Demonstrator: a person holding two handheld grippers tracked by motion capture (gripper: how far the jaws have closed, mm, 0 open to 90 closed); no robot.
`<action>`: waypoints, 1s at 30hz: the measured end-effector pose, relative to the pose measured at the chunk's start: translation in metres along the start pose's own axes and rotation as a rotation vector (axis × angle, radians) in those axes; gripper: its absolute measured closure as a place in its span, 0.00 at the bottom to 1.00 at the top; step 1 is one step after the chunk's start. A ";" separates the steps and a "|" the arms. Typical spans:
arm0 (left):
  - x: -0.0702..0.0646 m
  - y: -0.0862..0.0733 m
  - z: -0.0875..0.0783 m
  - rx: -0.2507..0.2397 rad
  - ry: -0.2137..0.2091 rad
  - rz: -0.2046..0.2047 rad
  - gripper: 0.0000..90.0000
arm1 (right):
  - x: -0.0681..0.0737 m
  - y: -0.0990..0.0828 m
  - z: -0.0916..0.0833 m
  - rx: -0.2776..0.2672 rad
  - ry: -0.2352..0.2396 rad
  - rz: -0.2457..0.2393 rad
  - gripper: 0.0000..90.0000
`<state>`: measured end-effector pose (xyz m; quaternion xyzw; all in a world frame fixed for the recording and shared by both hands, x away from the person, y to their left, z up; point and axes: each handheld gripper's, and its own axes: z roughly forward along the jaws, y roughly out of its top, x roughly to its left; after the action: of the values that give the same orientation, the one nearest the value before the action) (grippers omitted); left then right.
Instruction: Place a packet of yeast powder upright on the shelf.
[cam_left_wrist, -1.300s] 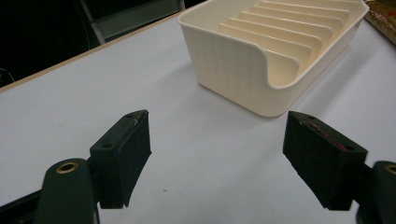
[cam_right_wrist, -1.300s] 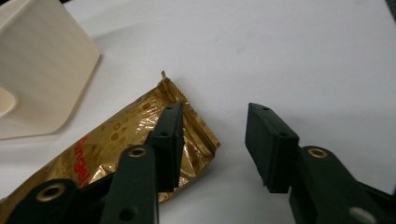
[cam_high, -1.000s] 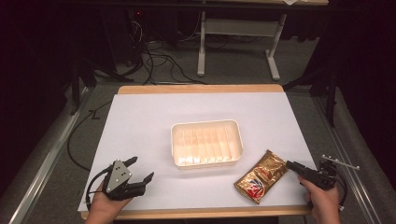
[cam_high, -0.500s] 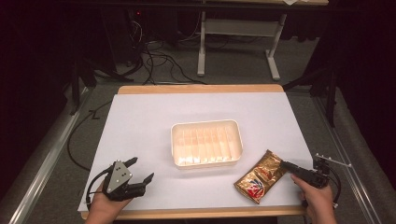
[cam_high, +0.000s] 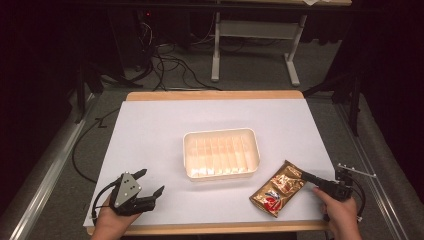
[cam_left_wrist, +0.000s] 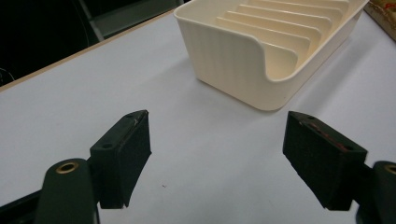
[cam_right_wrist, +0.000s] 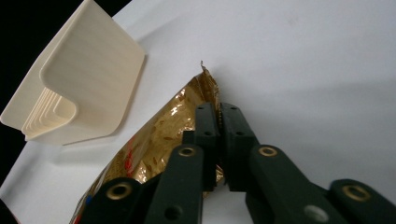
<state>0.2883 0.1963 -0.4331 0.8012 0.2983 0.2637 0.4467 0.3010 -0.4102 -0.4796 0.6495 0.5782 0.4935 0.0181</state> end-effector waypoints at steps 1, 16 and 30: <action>0.000 0.000 0.000 -0.001 0.000 0.000 0.26 | 0.002 0.001 0.000 -0.004 -0.005 -0.013 0.99; 0.001 0.000 -0.001 -0.001 -0.007 -0.006 0.26 | 0.045 0.007 -0.011 -0.095 -0.067 -0.224 1.00; 0.001 0.000 -0.001 -0.001 -0.005 -0.005 0.26 | 0.081 0.007 -0.029 -0.244 -0.063 -0.361 1.00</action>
<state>0.2880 0.1977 -0.4326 0.8009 0.2991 0.2610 0.4483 0.2743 -0.3662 -0.4105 0.5436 0.6204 0.5277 0.2028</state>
